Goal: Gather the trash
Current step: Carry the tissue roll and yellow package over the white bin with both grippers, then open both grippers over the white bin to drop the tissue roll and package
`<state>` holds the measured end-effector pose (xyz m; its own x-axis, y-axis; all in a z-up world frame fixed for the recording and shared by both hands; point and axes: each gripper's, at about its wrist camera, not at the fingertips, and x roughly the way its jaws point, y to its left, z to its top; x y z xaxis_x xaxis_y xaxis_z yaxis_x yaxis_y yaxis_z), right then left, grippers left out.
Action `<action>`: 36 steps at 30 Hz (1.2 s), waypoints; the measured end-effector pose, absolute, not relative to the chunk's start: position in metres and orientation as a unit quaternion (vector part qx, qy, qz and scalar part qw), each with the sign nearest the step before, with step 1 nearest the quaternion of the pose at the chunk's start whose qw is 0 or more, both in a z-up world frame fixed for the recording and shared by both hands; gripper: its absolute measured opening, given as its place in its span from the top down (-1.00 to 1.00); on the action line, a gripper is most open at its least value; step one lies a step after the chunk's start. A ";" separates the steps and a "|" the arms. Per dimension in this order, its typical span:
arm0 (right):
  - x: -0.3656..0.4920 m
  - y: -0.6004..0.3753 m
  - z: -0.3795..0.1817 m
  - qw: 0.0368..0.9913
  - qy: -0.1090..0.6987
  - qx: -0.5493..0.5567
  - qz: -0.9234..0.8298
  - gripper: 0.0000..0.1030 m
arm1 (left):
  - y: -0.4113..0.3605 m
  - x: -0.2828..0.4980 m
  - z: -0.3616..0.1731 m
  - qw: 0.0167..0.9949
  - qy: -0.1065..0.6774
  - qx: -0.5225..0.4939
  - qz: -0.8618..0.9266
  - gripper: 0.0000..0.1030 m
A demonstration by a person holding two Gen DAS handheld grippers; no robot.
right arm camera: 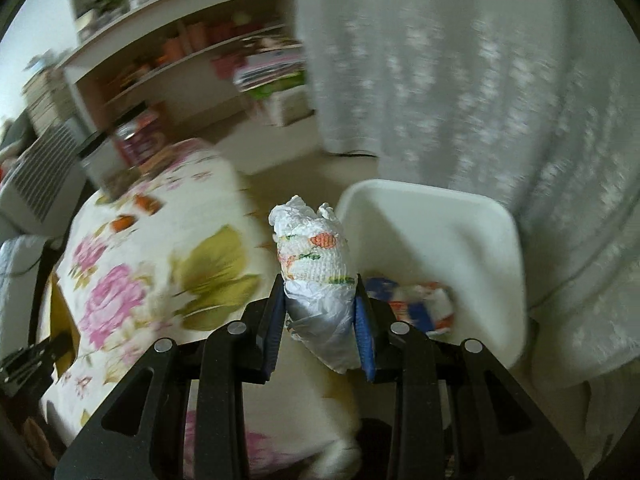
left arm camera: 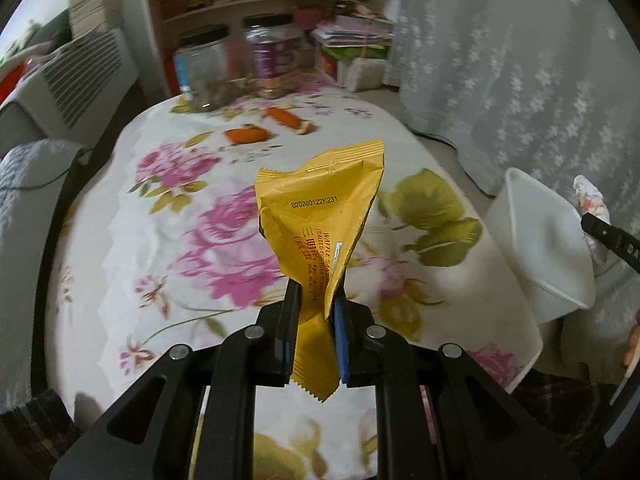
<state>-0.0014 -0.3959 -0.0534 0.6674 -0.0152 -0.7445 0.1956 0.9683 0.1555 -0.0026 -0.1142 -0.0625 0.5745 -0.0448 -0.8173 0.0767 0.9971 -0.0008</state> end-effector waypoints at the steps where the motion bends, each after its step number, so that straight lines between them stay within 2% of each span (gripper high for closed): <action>1: -0.002 -0.407 -0.055 0.904 0.404 0.120 -0.071 0.42 | -0.120 -0.002 -0.062 0.887 0.459 0.021 -0.039 0.69; 6: 0.002 -0.446 -0.058 0.897 0.399 0.148 -0.119 0.34 | -0.165 0.007 -0.057 0.888 0.451 0.038 -0.079 0.69; 7: 0.002 -0.455 -0.058 0.895 0.398 0.156 -0.131 0.09 | -0.178 0.010 -0.055 0.888 0.449 0.038 -0.091 0.69; 9: -0.005 -0.474 -0.057 0.892 0.385 0.177 -0.159 -0.27 | -0.199 0.014 -0.052 0.885 0.450 0.037 -0.112 0.69; 11: -0.013 -0.487 -0.054 0.889 0.376 0.188 -0.180 -0.37 | -0.227 0.019 -0.048 0.882 0.449 0.038 -0.140 0.69; 13: -0.023 -0.503 -0.049 0.887 0.362 0.204 -0.203 -0.59 | -0.253 0.023 -0.046 0.878 0.449 0.042 -0.162 0.69; 15: -0.032 -0.517 -0.045 0.885 0.347 0.219 -0.222 -0.69 | -0.280 0.025 -0.044 0.873 0.449 0.044 -0.184 0.69; 19: -0.048 -0.540 -0.037 0.879 0.321 0.241 -0.257 -0.76 | -0.329 0.029 -0.039 0.868 0.442 0.055 -0.220 0.68; 22: -0.053 -0.547 -0.036 0.876 0.314 0.244 -0.274 -0.76 | -0.355 0.034 -0.036 0.859 0.445 0.056 -0.249 0.52; 23: -0.054 -0.549 -0.035 0.875 0.312 0.244 -0.279 -0.76 | -0.365 0.036 -0.035 0.854 0.448 0.060 -0.256 0.19; 24: -0.056 -0.551 -0.035 0.874 0.310 0.246 -0.284 -0.76 | -0.369 0.037 -0.034 0.854 0.447 0.060 -0.258 0.05; 31: -0.057 -0.549 -0.032 0.874 0.303 0.241 -0.292 -0.85 | -0.361 0.041 -0.024 0.869 0.428 0.075 -0.237 0.00; 36: -0.038 -0.515 -0.031 0.887 0.324 0.198 -0.263 -0.86 | -0.325 0.044 -0.013 0.889 0.412 0.073 -0.187 -0.22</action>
